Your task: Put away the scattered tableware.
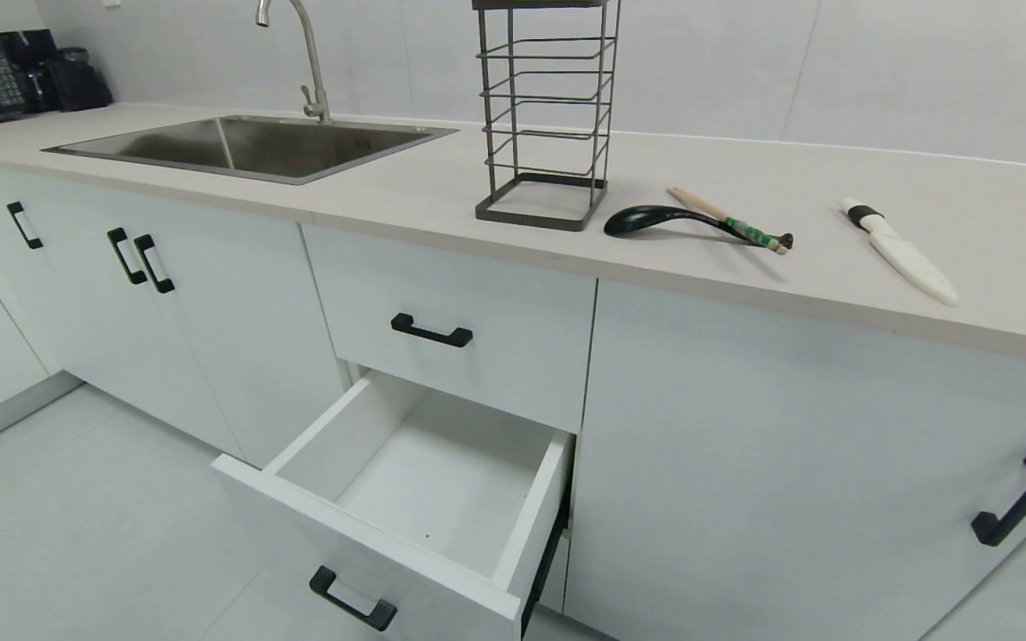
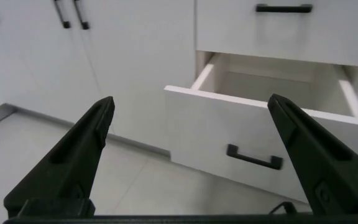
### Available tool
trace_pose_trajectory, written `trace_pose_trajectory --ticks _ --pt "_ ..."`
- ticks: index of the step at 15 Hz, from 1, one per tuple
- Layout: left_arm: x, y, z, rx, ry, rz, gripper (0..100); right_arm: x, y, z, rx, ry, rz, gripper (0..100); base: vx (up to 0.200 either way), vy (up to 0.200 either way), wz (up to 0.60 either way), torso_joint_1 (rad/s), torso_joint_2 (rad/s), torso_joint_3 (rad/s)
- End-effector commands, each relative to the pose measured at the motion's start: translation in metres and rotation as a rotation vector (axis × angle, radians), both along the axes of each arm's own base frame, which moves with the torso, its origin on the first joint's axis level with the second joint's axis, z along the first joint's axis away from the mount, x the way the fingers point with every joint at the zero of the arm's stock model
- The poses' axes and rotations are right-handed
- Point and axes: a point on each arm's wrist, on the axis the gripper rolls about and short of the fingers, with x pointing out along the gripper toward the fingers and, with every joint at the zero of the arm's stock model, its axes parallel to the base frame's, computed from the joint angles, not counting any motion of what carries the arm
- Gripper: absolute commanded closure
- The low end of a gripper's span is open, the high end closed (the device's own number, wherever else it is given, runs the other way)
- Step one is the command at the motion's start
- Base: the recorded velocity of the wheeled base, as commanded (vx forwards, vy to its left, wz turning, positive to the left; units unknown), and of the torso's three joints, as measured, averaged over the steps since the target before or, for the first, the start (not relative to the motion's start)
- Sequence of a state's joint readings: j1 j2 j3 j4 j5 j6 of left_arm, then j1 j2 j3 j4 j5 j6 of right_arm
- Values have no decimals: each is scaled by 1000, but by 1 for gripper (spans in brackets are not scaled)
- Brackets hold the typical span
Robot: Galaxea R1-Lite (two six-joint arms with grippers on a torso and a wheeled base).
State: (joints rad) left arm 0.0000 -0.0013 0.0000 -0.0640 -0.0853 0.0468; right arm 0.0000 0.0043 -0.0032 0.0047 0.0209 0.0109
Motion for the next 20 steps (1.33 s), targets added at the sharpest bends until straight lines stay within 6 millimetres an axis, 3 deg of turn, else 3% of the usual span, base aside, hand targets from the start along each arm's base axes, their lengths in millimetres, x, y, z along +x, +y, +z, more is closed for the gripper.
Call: trace_pose_trajectory --ticks 1,4,7,12,20 --pt "0 -1 -1 -3 14 -33 0 0 0 0 0 0 1 100 0 0 0 0 0 0" --pt "0 3 2 30 -17 132 0 0 0 0 0 0 1 100 0 0 0 0 0 0" --pt "0 3 1 9 -7 125 0 0 0 0 0 0 1 100 0 0 0 19 -22 -12" --pt "0 2 1 63 -9 104 0 0 0 0 0 0 1 100 0 0 0 206 -122 -121" --pt "0 1 -7 -2 67 47 0 0 0 0 0 2 1 100 0 0 0 198 -555 -218"
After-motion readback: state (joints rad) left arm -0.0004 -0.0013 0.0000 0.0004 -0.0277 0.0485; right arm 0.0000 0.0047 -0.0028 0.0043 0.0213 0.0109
